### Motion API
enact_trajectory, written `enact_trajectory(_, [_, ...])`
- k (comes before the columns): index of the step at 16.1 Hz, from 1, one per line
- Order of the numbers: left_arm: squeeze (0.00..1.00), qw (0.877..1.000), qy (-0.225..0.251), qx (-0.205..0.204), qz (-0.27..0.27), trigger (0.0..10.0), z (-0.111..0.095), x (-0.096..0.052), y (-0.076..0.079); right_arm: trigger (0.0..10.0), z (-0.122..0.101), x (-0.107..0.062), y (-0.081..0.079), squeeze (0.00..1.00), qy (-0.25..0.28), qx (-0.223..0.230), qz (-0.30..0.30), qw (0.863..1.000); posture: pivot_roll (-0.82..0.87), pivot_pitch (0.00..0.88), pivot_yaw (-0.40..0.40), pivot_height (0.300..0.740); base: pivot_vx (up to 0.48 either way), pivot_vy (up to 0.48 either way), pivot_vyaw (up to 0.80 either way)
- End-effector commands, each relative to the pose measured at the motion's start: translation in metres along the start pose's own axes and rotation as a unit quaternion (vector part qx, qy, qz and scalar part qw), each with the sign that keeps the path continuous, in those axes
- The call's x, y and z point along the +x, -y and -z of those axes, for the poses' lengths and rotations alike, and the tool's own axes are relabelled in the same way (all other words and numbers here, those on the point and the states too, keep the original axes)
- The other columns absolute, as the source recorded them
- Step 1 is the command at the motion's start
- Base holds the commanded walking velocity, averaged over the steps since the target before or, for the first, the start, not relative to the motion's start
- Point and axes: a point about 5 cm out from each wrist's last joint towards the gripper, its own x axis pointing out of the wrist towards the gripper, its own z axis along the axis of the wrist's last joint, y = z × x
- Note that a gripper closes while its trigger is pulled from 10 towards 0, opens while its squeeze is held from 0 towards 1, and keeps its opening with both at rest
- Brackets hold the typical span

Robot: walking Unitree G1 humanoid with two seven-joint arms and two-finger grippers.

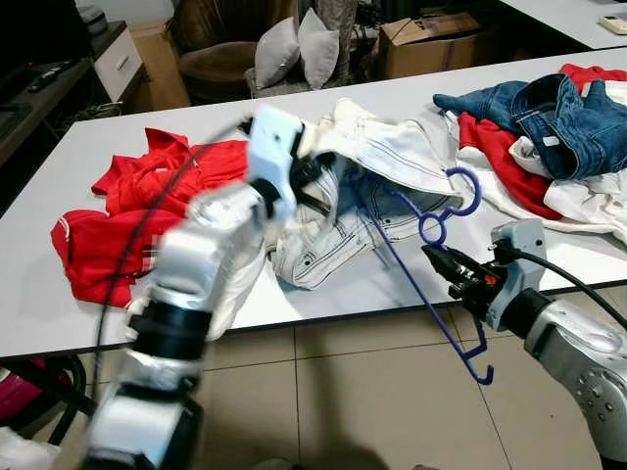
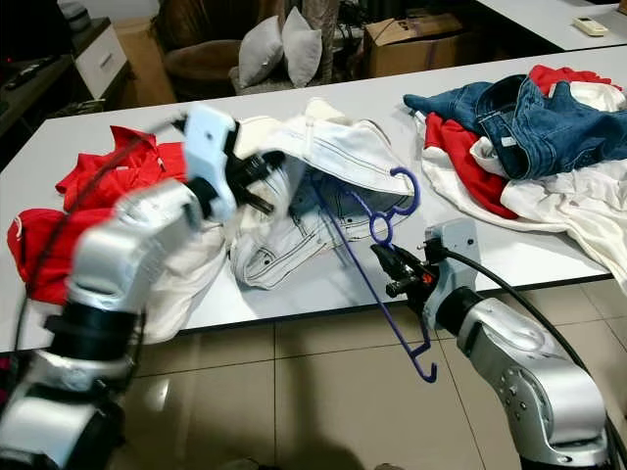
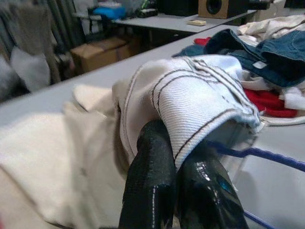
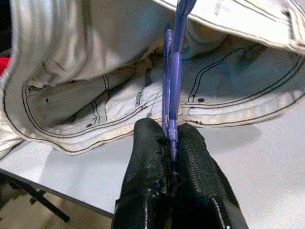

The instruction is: Hang hanger

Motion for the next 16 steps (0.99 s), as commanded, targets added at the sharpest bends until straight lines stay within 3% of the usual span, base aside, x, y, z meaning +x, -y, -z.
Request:
enact_trajectory(1, [0.00,0.999,0.012,0.037,0.002,0.0,-0.012,-0.003,-0.007,10.0,-0.007,0.003,-0.003,0.00,0.016,-0.002,-0.011,1.000,-0.16,0.000,0.140,0.740,0.000,0.000,0.00])
enact_trajectory(3, [0.00,0.992,-0.035,0.119,0.029,0.0,-0.014,-0.013,-0.018,10.0,-0.010,0.008,-0.006,0.00,0.025,0.006,-0.002,1.000,-0.16,0.000,0.142,0.740,0.000,0.000,0.00])
enact_trajectory(4, [0.00,0.989,-0.052,0.135,0.039,0.0,-0.014,-0.016,-0.021,10.0,-0.013,0.011,-0.005,0.00,0.035,0.013,0.010,0.999,-0.16,0.000,0.142,0.740,0.000,0.000,0.00])
enact_trajectory(6, [0.00,0.983,-0.084,0.148,0.067,0.0,-0.015,-0.025,-0.027,10.0,-0.021,0.018,0.002,0.00,0.039,0.001,0.021,0.999,-0.16,0.000,0.148,0.740,0.000,0.000,0.00])
enact_trajectory(8, [0.00,0.977,-0.099,0.138,0.130,0.0,-0.023,-0.034,-0.022,10.0,-0.035,0.032,0.005,0.00,0.058,-0.037,0.009,0.998,-0.15,0.000,0.147,0.740,0.000,0.000,0.00])
enact_trajectory(10, [0.00,0.971,-0.076,0.102,0.201,0.0,-0.039,-0.037,-0.009,10.0,-0.055,0.047,-0.003,0.00,0.086,-0.047,-0.027,0.995,-0.14,0.000,0.143,0.740,0.000,0.000,0.00])
enact_trajectory(12, [0.00,0.970,-0.010,0.036,0.239,0.0,-0.065,-0.034,0.003,10.0,-0.071,0.056,-0.011,0.00,0.110,-0.049,-0.059,0.991,-0.13,0.000,0.141,0.740,0.000,0.000,0.00])
enact_trajectory(14, [0.00,0.970,0.083,-0.060,0.222,0.0,-0.098,-0.020,0.002,10.0,-0.081,0.061,-0.008,0.00,0.129,-0.040,-0.066,0.989,-0.13,0.000,0.145,0.740,0.000,0.000,0.00])
enact_trajectory(16, [0.00,0.963,0.146,-0.134,0.182,0.0,-0.117,-0.007,-0.005,10.0,-0.079,0.063,0.011,0.00,0.124,-0.017,-0.012,0.992,-0.14,0.000,0.156,0.740,0.000,0.000,0.00])
